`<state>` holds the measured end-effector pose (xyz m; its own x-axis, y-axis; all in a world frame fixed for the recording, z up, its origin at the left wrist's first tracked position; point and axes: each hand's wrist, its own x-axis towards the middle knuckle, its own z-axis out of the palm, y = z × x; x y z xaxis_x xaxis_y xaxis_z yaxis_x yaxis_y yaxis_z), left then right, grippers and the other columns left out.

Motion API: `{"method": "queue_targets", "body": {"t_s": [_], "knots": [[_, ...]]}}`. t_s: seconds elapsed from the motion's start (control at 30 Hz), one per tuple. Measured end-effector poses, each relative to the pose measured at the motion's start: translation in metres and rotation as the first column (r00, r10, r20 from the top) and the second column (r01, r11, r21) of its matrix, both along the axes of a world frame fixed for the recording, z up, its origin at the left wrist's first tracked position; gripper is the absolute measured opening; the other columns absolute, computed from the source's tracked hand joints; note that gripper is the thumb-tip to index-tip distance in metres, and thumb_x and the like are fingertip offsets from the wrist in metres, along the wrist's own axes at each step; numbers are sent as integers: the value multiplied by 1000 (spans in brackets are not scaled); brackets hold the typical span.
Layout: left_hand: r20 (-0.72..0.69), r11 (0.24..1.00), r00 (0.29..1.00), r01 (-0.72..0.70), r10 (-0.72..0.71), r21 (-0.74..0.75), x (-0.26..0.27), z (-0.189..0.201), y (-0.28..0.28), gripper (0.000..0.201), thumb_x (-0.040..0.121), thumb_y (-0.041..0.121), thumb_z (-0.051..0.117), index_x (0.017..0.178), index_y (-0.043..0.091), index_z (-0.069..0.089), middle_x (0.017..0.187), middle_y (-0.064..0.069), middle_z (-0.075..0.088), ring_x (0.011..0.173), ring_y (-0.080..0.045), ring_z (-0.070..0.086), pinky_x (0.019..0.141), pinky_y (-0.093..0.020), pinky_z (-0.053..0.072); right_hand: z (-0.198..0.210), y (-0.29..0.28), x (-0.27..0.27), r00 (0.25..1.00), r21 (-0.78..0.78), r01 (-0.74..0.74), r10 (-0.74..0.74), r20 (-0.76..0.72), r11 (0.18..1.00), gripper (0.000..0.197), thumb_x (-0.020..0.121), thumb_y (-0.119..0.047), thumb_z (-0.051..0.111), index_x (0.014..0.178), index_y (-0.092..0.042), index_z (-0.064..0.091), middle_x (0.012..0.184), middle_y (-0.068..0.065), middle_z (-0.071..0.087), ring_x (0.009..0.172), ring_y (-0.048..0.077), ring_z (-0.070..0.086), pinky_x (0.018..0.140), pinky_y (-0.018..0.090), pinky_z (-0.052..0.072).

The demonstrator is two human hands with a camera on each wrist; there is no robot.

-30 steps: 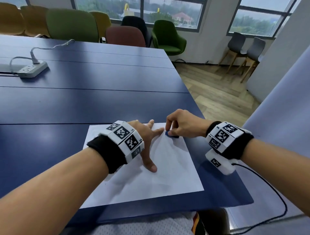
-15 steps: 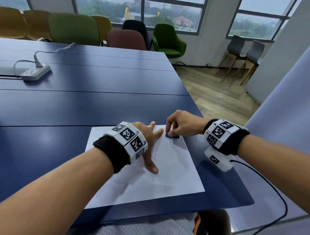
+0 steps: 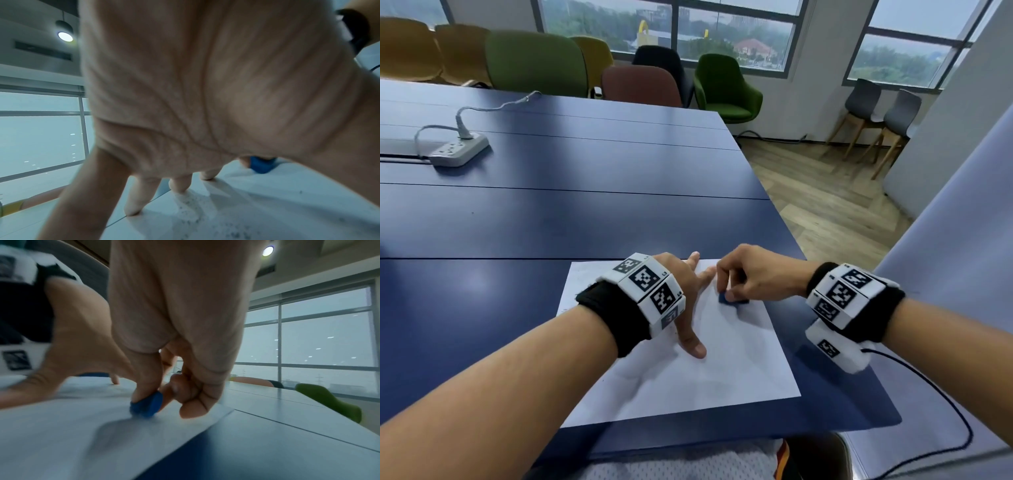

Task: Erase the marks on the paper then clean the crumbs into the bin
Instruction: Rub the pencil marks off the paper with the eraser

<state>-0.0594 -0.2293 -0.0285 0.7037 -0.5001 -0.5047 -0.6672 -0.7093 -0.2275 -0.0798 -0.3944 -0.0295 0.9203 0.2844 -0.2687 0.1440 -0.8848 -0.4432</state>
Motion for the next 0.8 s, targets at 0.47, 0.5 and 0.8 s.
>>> {"method": "queue_targets", "body": {"t_s": [0.47,0.5,0.8], "knots": [[18,1000,1000,19,-19,-10,-1,0,0,137,49,83,73,151,46,-11,164,3,-10,142,-38,32,103,-48,43,3,7,-2,999,-42,-38,39,15,998,7,81,-11,69,82,-18,68,62,-9,57,56,5,53,60,20,45],[10,1000,1000,17,-17,-14,-1,0,0,136,49,82,73,150,47,-10,164,3,-10,141,-38,33,103,-48,43,2,8,1,998,-28,1,1,63,1000,6,82,-11,69,83,-17,67,63,-9,56,58,6,53,61,22,45],[-7,1000,1000,-5,5,19,2,-1,-1,142,47,85,71,152,42,-16,163,6,-15,145,-34,27,104,-48,41,3,1,-14,999,-42,-48,49,6,998,16,83,-11,68,78,-25,65,62,-8,58,52,2,52,53,12,41]]}}
